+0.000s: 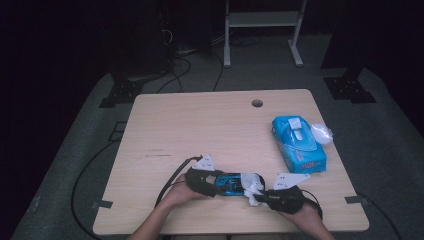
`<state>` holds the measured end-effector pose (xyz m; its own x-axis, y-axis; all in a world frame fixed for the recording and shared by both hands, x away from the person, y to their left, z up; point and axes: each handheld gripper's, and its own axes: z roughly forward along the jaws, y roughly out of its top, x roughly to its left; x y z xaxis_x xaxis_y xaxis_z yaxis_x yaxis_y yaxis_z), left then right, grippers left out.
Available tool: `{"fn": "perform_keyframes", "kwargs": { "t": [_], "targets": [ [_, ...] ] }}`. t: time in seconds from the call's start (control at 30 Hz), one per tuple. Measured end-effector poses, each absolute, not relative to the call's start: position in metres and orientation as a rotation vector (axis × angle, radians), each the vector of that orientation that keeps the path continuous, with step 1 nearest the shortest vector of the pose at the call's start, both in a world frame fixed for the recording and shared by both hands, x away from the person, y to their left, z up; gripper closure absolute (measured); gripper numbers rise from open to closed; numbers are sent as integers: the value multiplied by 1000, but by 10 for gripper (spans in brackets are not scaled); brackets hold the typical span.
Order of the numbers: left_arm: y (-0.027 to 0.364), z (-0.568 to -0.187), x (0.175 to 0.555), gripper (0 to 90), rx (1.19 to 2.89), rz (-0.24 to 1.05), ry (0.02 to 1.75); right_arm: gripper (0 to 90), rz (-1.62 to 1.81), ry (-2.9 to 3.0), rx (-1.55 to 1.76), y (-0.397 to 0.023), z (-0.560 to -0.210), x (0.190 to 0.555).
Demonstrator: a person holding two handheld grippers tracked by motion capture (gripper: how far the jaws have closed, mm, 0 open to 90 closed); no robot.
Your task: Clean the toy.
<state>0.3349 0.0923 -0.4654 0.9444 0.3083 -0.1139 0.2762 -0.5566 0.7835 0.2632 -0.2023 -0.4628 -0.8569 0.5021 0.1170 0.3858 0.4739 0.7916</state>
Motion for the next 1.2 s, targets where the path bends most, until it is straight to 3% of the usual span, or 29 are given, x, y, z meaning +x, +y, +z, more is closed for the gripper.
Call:
{"fn": "perform_keyframes", "kwargs": {
  "t": [0.33, 0.6, 0.87, 1.2],
  "targets": [
    [93, -463, 330, 413, 2204, 91, 366, 816, 1431, 2513, 768, -200, -440, 259],
    [93, -462, 327, 436, 2208, 105, 345, 815, 1444, 2423, 806, -196, -414, 277],
    [95, -461, 326, 468, 2205, 111, 311, 812, 1339, 2472, 942, -185, -425, 306],
    [99, -458, 325, 564, 2166, 38, 272, 816, 1350, 2507, 895, -187, -423, 292]
  ]
}}
